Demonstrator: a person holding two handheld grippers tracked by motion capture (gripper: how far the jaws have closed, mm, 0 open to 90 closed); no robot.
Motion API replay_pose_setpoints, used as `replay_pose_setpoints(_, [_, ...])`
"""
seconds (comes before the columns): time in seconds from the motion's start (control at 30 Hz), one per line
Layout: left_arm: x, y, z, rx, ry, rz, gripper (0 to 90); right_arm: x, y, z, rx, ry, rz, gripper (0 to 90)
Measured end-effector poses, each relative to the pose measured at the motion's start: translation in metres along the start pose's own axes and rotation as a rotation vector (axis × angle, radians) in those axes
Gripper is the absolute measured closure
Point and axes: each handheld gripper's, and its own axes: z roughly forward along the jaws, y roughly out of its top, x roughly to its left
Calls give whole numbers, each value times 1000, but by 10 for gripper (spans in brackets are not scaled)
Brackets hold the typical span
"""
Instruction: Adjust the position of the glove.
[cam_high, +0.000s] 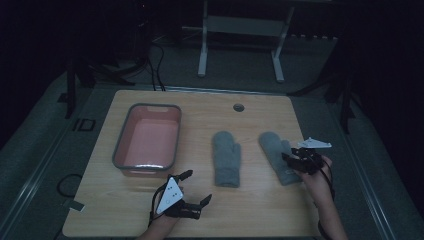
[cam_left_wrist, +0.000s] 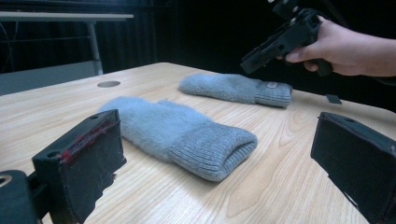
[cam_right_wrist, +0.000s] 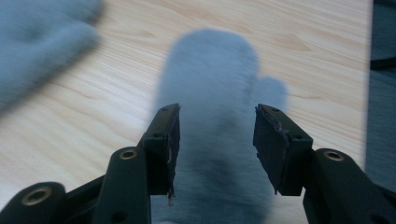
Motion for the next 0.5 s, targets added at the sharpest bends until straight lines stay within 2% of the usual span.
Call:
replay_pose_setpoints(0.03, [0,0,1,4,0,3,27,-1,-1,3,12,-5,-6,500])
replay_pose_setpoints(0.07, [0,-1,1,5,-3,2,27,-2,-2,6,13,17,0,488])
replay_pose_setpoints(0.2, [0,-1,0,6,1,4,27,-5,-10,15,9,45,62,477])
replay_pose_setpoints(0.3, [1,-2,-1,-4,-8,7,27,-5,-17,20,17,88,117,475])
replay_pose_setpoints(0.37, [2,-2,-1,-4,-9,19,27,-3,-21,24,34,110,125,452])
replay_pose_setpoints(0.43, [3,-3,-1,-3,-16,24,26,0,-24,25,49,66,112,456])
replay_pose_setpoints(0.5, [4,-4,0,1,-13,31,27,2,-26,26,40,52,138,490])
